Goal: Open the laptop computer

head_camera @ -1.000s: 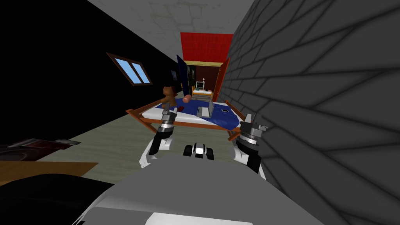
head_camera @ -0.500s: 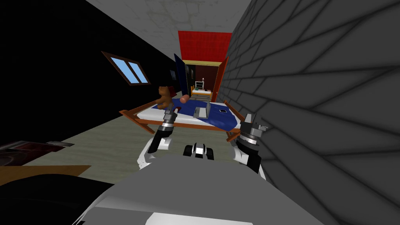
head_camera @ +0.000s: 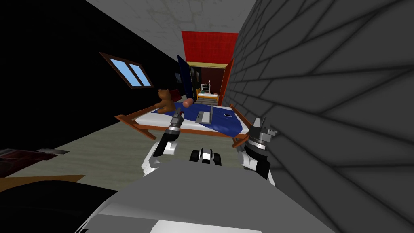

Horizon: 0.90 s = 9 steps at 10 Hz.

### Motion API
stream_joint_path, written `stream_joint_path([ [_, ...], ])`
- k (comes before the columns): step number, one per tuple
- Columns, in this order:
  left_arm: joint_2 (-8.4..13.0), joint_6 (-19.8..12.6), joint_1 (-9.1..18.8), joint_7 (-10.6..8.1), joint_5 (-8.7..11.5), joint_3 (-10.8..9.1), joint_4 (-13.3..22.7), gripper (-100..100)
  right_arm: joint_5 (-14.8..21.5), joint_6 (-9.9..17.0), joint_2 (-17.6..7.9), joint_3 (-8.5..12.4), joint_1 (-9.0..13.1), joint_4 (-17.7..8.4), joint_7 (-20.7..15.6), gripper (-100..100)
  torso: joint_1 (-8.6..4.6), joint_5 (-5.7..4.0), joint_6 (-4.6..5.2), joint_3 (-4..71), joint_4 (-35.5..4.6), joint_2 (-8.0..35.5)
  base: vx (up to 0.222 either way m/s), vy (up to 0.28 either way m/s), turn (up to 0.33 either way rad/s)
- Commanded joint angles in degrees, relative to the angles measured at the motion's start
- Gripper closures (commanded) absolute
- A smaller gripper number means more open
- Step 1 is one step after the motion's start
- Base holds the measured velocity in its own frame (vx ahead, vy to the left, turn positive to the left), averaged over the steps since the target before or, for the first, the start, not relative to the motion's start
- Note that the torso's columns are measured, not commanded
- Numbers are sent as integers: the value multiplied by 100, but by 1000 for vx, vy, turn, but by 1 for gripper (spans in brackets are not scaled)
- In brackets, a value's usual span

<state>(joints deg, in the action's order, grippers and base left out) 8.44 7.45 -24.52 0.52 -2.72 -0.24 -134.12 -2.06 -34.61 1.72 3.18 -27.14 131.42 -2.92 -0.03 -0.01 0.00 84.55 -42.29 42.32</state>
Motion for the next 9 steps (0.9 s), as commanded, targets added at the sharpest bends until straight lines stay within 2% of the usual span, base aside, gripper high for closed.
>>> stream_joint_path([
  [1, -25, -356, 54, 64, -62, -23, -11, -100, 0, 0, 0, 0, 0, 0, 0, 0, 2, 1, 0, -3, -2, 4, 57, -126, -5],
  [9, 60, -1303, 156, 220, -227, -88, -59, -100, 0, 0, -1, 1, 0, 0, 0, 0, 8, 2, 0, 3, 1, -6, 61, -108, -7],
])
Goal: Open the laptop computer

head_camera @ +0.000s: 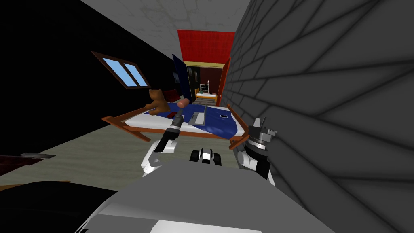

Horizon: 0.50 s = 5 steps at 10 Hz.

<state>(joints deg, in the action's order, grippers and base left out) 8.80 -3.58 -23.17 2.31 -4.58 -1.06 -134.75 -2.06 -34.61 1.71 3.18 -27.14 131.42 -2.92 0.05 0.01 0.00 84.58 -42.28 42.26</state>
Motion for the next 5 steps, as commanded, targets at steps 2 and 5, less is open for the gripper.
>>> stream_joint_path([
  [2, 86, -465, 50, 85, -88, -24, -4, -100, 0, 0, 0, 0, 0, 0, 0, 0, -13, -3, 0, 1, 0, -3, 78, -134, -6],
  [5, 236, -898, 99, 156, -163, -54, -15, -100, 0, 0, 0, 0, 0, 0, 0, 0, -4, -1, 0, -6, -3, 9, 55, -136, -8],
])
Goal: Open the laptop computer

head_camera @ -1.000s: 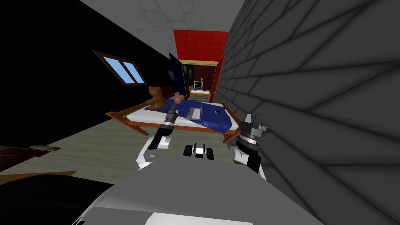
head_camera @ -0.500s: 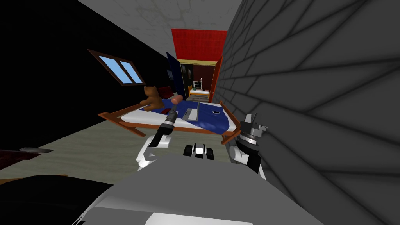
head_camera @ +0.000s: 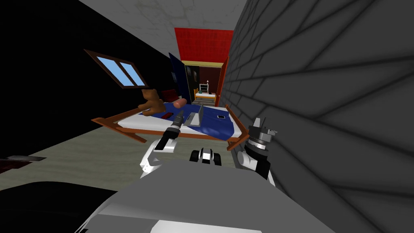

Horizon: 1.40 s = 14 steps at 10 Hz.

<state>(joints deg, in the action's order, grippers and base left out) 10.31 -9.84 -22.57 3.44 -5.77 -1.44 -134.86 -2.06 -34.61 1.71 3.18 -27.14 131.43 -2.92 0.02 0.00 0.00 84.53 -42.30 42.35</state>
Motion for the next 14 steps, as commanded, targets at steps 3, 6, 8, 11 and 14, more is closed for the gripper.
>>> stream_joint_path([
  [3, 281, -723, 89, 118, -123, -46, -16, -100, 0, 0, 0, 0, 0, 0, 0, 0, -4, -1, 0, 10, 5, -16, 85, -144, -8],
  [6, 475, -1146, 137, 187, -196, -75, -24, -100, 0, 0, 0, 0, 0, 0, 0, 0, -2, 0, 0, 3, 1, -4, 81, -148, -7],
  [8, 572, -1383, 164, 226, -237, -91, -26, -100, 0, 0, 0, 0, 0, 0, 0, 0, 5, 2, 0, 0, 0, -1, 66, -119, -7],
  [11, 650, -1670, 197, 273, -287, -111, -29, -100, 0, 0, -1, 1, 0, 0, 0, 0, 8, 3, -1, 1, 1, -2, 48, -81, -5],
  [14, 650, -1658, 182, 262, -270, -119, -86, -100, 0, 0, -2, 1, -1, 0, 0, 0, 17, 5, 0, 13, 5, -24, 64, -12, -13],
])
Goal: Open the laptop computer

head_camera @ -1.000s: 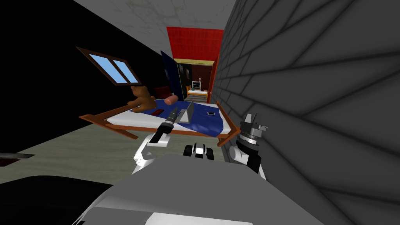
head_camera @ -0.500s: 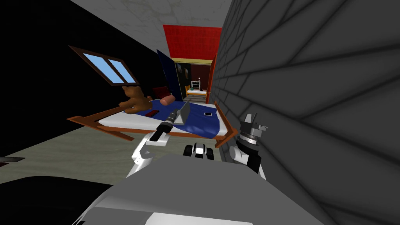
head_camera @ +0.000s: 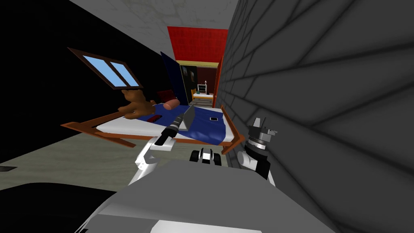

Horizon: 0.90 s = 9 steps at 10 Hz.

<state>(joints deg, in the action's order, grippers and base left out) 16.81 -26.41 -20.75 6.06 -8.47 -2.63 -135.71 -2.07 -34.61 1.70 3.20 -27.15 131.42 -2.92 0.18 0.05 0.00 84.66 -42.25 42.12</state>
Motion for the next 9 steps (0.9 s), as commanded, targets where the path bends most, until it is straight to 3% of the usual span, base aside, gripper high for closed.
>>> stream_joint_path([
  [1, 2, -17, 0, -1, 1, -2, -11, 100, 0, 0, 0, 0, 0, 0, 0, 0, -7, -1, -1, -5, -1, 13, 10, 0, 2],
  [6, -481, -57, 128, -598, 548, 29, 89, 100, 0, 0, -1, 1, 1, 0, 0, 0, 45, 25, -28, -6, 13, 6, -7, 121, 33],
  [8, -619, -69, 164, -769, 705, 38, 117, 100, 0, 0, -1, 1, 1, 0, 0, 0, 38, 25, -22, -4, 18, 1, -14, 135, 39],
  [9, -569, -38, 179, -703, 654, 41, 69, 100, 0, 0, -1, 1, 1, 0, 0, 0, 19, 20, -17, -5, 19, 4, -12, 54, 8],
])
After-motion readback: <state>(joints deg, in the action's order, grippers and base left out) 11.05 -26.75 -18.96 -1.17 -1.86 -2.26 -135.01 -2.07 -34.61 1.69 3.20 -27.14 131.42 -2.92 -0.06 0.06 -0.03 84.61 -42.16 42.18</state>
